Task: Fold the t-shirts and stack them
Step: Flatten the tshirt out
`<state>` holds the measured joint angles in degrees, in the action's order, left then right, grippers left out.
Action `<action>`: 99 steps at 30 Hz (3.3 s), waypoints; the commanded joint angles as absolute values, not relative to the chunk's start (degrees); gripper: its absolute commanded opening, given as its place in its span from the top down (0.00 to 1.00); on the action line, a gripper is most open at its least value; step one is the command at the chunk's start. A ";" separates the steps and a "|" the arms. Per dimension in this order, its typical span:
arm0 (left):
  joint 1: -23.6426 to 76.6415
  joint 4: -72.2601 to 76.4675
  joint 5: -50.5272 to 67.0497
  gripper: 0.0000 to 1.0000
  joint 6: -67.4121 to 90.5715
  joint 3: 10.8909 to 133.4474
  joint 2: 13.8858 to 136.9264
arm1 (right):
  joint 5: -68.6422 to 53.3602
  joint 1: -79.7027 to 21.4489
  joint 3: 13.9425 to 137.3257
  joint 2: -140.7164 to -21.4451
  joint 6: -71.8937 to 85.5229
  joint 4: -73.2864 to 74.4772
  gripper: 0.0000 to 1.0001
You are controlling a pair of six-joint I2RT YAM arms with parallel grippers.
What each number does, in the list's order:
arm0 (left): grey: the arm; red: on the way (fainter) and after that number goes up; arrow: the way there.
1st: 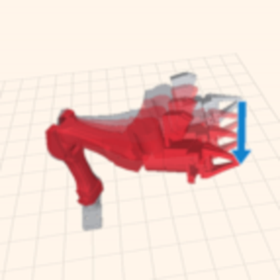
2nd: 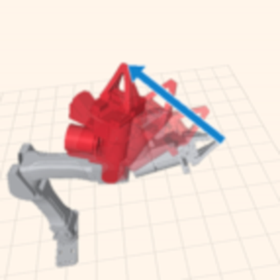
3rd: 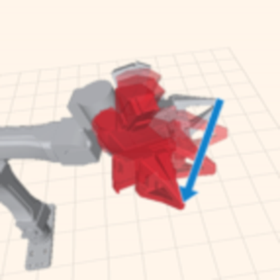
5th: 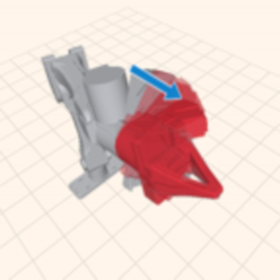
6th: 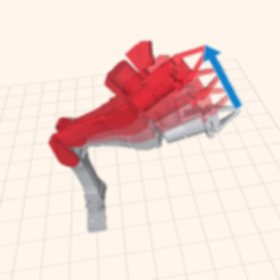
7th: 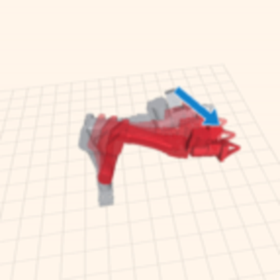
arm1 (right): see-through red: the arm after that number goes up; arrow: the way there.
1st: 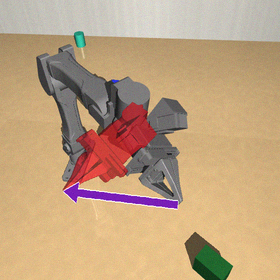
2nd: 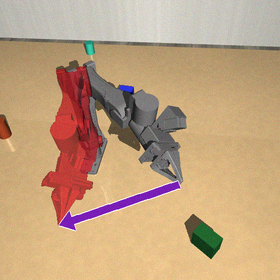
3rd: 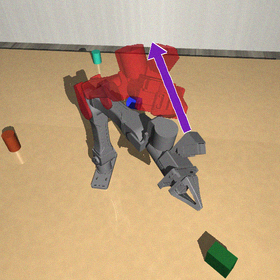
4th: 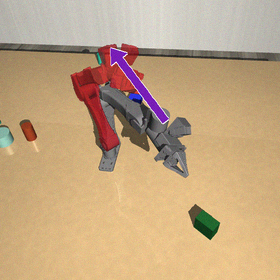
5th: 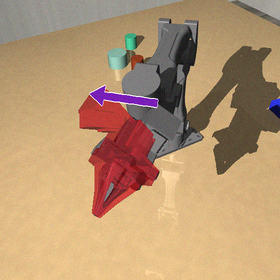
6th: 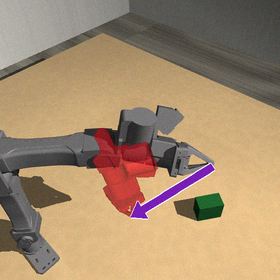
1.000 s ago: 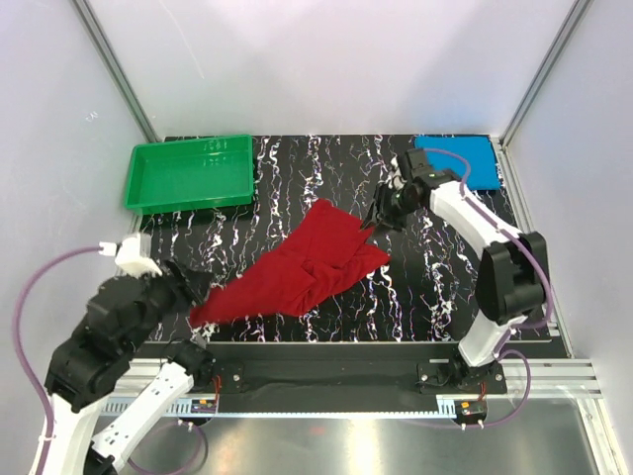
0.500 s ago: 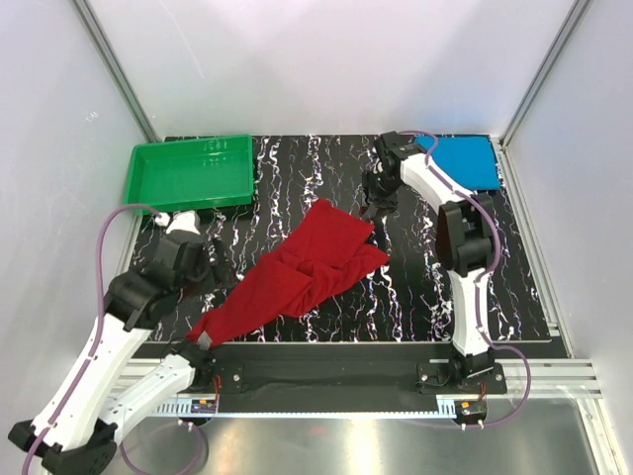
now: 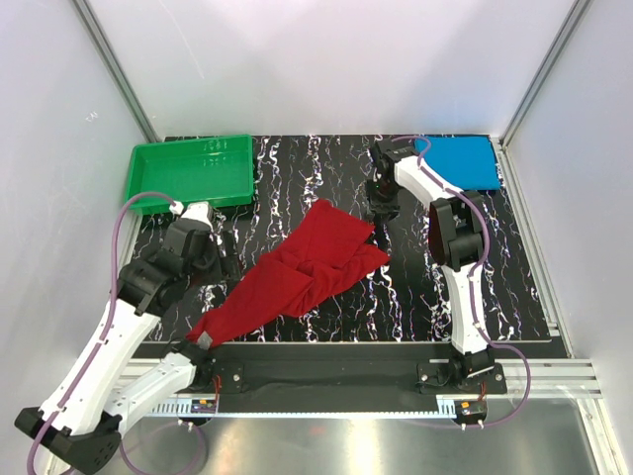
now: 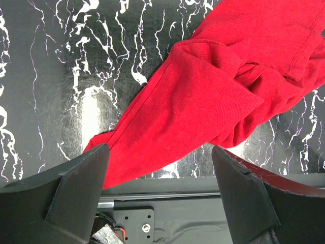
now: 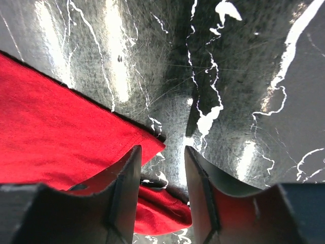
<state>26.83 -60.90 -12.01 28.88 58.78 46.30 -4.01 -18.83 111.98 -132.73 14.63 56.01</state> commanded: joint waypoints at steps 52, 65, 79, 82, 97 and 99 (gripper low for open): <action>23.91 -41.93 7.75 0.16 30.85 60.11 65.19 | -8.08 4.48 70.49 -79.63 29.80 45.09 1.00; 24.08 -33.67 -2.70 0.42 13.12 76.37 96.13 | -13.27 4.48 65.31 -76.99 25.66 44.56 1.00; 23.99 -31.64 -5.98 0.40 7.47 88.59 113.99 | -13.45 4.39 66.36 -78.57 24.61 45.18 1.00; 23.99 -31.20 -6.42 0.45 7.73 89.30 115.57 | -13.36 4.48 66.62 -79.01 24.35 45.09 1.00; 23.99 -30.67 -7.56 0.54 7.38 87.71 119.61 | -13.18 4.48 66.80 -79.63 24.00 45.00 1.00; 23.99 -30.93 -7.03 0.57 7.47 88.24 120.06 | -12.92 4.40 66.62 -79.37 23.99 45.17 1.00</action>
<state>24.16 -32.77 -6.39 8.40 87.61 118.83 -12.99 4.49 65.34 -79.79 25.21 45.30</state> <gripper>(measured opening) 0.445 0.012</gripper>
